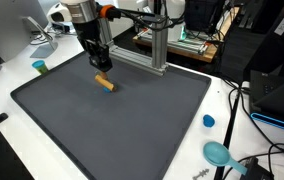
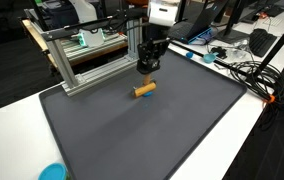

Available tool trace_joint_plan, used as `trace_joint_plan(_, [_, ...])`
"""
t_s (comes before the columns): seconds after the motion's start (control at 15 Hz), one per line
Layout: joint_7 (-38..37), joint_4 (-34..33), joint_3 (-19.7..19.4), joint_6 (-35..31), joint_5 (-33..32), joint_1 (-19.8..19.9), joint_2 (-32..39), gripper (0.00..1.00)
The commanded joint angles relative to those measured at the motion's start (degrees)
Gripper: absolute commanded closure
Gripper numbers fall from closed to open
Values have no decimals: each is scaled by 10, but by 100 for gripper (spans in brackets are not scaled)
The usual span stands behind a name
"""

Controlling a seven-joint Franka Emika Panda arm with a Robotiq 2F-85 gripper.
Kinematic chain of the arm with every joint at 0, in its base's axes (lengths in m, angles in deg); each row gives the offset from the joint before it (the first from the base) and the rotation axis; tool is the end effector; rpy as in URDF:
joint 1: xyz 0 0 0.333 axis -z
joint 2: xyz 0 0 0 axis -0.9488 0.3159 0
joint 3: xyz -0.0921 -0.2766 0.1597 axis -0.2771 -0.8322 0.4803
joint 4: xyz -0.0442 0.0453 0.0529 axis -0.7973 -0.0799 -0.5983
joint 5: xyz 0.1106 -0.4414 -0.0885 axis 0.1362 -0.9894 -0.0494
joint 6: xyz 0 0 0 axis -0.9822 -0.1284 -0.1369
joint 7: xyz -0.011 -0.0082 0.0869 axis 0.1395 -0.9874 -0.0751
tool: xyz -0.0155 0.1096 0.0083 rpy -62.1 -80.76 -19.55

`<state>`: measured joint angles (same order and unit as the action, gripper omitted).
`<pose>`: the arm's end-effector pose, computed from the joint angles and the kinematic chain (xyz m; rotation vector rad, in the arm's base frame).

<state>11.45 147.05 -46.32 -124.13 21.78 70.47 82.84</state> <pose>0.6906 -0.0297 0.2802 3.0184 -0.0611 -0.0648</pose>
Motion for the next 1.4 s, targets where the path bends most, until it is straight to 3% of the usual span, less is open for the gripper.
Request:
trace_joint_plan(0.0, [36, 3, 17, -10, 33, 16, -5, 78])
trace_joint_plan(0.33, [88, 21, 34, -23, 119, 41, -53, 78])
trace_joint_plan(0.67, [90, 3, 32, -19, 146, 43, -42, 78])
trace_joint_plan(1.07, [65, -10, 27, -58, 134, 38, 5, 78])
trace_joint_plan(1.33, [15, -22, -3, -72, 64, 18, 30, 78])
